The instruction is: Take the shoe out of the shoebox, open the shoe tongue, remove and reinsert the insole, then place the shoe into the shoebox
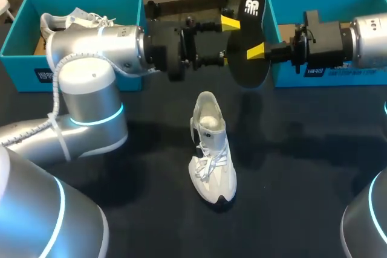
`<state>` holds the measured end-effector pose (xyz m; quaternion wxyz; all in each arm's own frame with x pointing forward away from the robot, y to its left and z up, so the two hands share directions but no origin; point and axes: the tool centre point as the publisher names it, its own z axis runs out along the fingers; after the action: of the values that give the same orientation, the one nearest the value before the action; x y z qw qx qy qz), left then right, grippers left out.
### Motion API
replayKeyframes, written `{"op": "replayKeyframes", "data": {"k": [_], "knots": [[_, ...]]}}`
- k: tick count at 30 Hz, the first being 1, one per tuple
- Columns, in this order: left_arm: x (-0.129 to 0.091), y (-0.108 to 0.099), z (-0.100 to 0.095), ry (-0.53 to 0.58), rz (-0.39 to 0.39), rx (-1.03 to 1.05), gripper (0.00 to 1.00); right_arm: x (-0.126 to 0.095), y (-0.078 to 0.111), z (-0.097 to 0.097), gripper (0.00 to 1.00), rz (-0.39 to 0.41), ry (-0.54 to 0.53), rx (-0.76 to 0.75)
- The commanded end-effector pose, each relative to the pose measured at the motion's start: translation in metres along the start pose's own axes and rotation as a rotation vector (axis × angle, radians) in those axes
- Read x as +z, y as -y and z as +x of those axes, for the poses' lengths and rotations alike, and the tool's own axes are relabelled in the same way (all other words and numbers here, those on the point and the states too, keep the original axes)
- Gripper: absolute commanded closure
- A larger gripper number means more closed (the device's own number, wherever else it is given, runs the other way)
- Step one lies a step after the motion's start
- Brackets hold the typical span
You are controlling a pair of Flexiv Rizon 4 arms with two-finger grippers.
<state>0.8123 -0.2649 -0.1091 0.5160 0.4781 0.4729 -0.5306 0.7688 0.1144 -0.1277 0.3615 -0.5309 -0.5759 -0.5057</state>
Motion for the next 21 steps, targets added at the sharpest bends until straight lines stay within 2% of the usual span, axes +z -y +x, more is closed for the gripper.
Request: {"op": "replayKeyframes", "data": {"k": [1, 15, 21], "knots": [[-0.024, 0.005, -0.002, -0.056, -0.008, -0.027, 0.00, -0.005, 0.002, 0.000, 1.00, -0.027, 0.016, -0.024], [-0.075, 0.009, 0.018, -0.144, -0.097, -0.233, 0.00, -0.008, -0.009, -0.005, 1.00, -0.131, 0.075, -0.125], [-0.100, 0.011, 0.037, -0.249, -0.126, -0.428, 0.00, -0.004, -0.017, 0.000, 1.00, -0.165, 0.097, -0.242]]}}
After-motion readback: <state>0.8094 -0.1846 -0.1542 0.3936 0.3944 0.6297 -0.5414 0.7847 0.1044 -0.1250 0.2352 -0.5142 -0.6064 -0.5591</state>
